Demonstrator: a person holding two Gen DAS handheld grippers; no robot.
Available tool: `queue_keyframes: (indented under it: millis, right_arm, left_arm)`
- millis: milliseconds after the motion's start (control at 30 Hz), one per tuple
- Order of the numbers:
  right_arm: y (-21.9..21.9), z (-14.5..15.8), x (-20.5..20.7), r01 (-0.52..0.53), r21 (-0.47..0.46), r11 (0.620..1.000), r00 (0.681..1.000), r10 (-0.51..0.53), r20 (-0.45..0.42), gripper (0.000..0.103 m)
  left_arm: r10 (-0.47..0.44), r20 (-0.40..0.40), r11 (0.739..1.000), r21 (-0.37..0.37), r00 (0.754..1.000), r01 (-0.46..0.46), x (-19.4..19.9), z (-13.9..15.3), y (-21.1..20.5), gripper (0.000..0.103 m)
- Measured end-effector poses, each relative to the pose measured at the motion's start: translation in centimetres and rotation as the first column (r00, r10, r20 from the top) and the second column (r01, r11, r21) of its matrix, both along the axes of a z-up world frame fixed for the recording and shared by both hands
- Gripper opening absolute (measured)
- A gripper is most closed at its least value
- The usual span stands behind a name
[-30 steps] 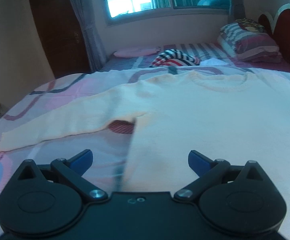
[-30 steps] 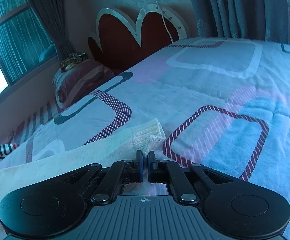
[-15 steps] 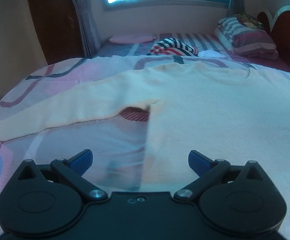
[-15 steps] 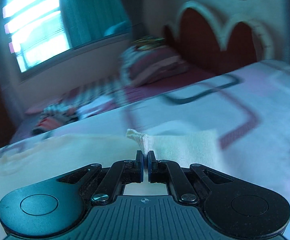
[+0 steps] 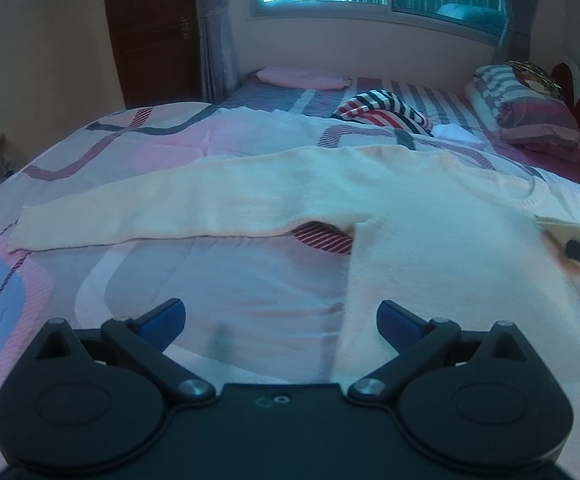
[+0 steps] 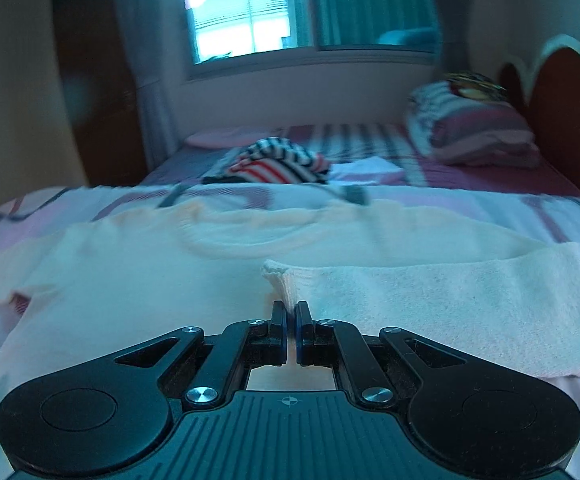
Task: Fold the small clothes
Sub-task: 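Carry the cuff across the sweater body with the right tool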
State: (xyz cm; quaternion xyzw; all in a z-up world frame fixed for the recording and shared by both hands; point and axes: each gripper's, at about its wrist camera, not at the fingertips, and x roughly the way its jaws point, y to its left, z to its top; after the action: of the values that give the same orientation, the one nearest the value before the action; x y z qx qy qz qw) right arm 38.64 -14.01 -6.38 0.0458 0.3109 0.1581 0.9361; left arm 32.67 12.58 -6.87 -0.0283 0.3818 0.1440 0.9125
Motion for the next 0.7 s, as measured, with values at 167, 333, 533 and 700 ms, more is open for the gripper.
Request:
queue_keyframes:
  millis: [167,333,533,700]
  right_arm:
    - [3.8,-1.5,0.4,-0.065,-0.021,0.998,0.998,0.065,0.003,0.003]
    - [6.3,-2.6,0.6,-0.124,-0.073,0.990,0.992,0.125,0.016,0.031]
    - [2.6,-1.6,-0.5,-0.032,-0.011,0.999,0.996,0.033,0.084,0.052]
    - [-3.1,-1.6,0.7,0.145,0.029,0.989,0.989,-0.146,0.024,0.020]
  left_arm:
    - [0.014,-0.006,1.000,-0.007,1.000,-0.014,0.2,-0.5,0.2,0.102]
    - [-0.004,-0.011,1.000,-0.008,1.000,0.004,0.7,-1.1,-0.8,0.102]
    - [-0.061,0.034,0.997,-0.051,0.998,0.062,2.1,-0.6,-3.8,0.099]
    - [-0.171,0.056,0.972,-0.153,0.984,0.178,5.4,-0.5,-8.7,0.076]
